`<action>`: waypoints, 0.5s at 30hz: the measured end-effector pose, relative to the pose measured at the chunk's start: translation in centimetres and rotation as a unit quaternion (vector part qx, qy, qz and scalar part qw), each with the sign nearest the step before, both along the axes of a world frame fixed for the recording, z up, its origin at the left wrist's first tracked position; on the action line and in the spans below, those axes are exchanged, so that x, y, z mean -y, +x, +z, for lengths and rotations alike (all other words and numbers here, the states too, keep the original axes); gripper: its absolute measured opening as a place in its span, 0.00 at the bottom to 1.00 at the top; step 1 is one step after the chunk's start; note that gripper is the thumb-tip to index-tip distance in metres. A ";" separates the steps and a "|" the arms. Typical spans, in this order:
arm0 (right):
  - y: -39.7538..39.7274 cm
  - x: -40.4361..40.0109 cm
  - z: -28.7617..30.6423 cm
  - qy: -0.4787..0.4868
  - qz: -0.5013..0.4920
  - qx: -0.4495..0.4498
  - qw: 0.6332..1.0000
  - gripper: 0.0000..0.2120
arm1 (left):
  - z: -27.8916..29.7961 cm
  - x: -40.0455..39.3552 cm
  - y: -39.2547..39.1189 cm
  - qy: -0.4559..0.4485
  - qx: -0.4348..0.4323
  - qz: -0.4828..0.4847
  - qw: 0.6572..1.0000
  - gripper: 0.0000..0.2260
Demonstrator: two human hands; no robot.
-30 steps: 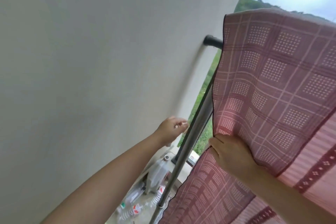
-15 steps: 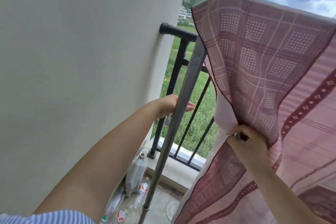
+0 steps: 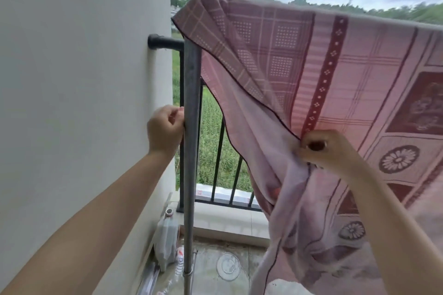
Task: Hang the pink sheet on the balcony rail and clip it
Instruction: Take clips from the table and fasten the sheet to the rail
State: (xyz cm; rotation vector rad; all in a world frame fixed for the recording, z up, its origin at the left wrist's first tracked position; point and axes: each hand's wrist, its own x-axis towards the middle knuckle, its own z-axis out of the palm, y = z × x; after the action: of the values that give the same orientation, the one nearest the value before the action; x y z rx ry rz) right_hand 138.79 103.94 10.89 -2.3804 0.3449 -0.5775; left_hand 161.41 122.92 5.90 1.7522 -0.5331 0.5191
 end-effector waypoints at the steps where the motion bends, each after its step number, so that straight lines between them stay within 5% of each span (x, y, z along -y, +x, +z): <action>1: -0.3 -0.4 0.5 -0.055 -0.021 -0.001 0.998 0.13 | -0.2 -0.4 -1.5 -0.020 0.070 0.038 0.997 0.13; 4: -1.6 -0.9 0.3 -0.078 -0.081 0.055 0.992 0.14 | -2.5 -0.1 -6.7 0.022 0.207 -0.018 0.978 0.14; 6: -2.3 -1.4 -0.7 -0.025 -0.102 0.092 0.990 0.17 | -3.0 1.8 -9.5 0.160 0.023 -0.144 0.976 0.24; 8: -2.7 -2.6 -1.9 0.024 -0.100 0.097 0.990 0.18 | -3.8 4.6 -10.3 0.268 -0.222 -0.221 0.911 0.34; 9: -2.9 -3.2 -2.5 0.053 -0.097 0.091 0.990 0.19 | -4.0 5.9 -10.5 0.282 -0.275 -0.253 0.884 0.32; 12: -3.0 -3.6 -5.0 0.042 -0.146 0.020 0.988 0.20 | -4.4 8.6 -11.0 0.185 -0.398 -0.295 0.849 0.11; 15: -2.6 -2.4 -8.3 -0.029 -0.248 -0.070 0.966 0.06 | -5.4 8.1 -9.0 0.056 -0.496 -0.242 0.832 0.11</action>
State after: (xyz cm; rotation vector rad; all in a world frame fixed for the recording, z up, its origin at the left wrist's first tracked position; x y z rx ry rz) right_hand 136.20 106.33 2.57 -2.3988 1.0183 -0.6466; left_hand 152.39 114.81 0.54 1.6443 -0.2224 -0.7862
